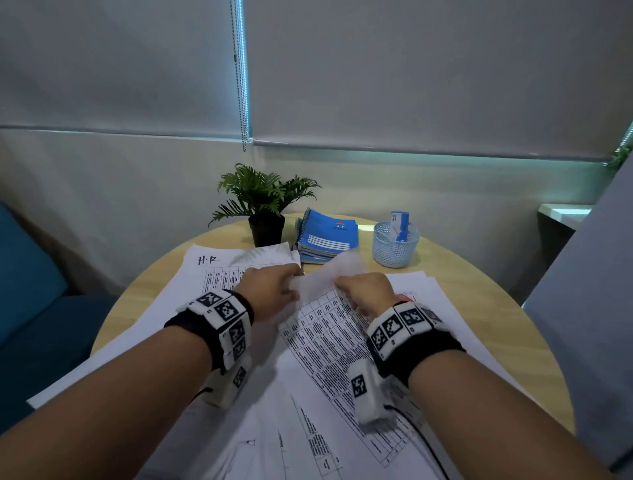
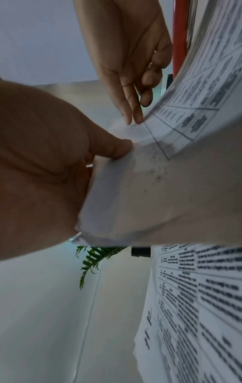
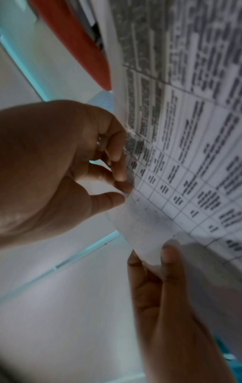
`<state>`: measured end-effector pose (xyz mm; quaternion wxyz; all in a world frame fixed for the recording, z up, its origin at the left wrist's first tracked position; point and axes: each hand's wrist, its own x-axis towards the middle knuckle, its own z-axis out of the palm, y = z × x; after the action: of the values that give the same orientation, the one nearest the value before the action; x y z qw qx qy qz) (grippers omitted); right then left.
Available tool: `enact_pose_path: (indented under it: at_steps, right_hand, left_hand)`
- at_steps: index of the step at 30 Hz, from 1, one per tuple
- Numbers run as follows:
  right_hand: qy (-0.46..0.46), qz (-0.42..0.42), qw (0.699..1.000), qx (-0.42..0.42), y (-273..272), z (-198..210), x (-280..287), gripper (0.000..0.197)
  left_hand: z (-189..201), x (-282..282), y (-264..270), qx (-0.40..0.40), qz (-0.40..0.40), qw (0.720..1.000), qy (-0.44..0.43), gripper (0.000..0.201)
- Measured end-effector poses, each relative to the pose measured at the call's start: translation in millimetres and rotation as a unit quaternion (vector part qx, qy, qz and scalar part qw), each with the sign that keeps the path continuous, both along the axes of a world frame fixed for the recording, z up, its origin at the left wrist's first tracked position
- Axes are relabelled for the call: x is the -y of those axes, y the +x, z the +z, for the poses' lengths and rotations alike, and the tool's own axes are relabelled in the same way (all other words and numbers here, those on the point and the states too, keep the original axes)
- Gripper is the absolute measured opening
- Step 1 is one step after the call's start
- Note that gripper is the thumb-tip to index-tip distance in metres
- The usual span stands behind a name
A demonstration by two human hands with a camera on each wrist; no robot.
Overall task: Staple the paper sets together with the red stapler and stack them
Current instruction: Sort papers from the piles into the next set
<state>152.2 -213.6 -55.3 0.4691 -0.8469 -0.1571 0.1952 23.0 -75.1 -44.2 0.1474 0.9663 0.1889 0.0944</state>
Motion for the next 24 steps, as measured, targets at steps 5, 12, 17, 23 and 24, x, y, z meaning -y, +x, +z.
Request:
enact_pose_path:
  at_steps: [5,12,17,23,24]
  right_hand:
    - [0.046,-0.052,0.995,-0.075,-5.3,-2.7,0.6,0.024]
    - [0.046,-0.03,0.998,-0.039,-13.3,0.6,0.0,0.018]
    - [0.057,0.031,0.993,0.096,-18.1,-0.7,0.3,0.02]
    - [0.086,0.079,0.974,0.193,-24.6,-2.3,1.9,0.008]
    - [0.087,0.084,0.972,0.203,-24.8,-2.5,2.4,0.009]
  left_hand:
    - [4.7,8.3,-9.9,0.044,-0.039,0.998,0.017,0.025]
    - [4.9,8.9,-14.1,0.039,-0.053,0.998,-0.019,0.022]
    - [10.3,9.7,0.8,0.016,0.048,0.999,0.004,0.025]
    - [9.9,23.3,21.8,0.042,0.073,0.996,-0.039,0.035]
    - [9.1,23.4,23.2,0.046,0.077,0.995,-0.049,0.037]
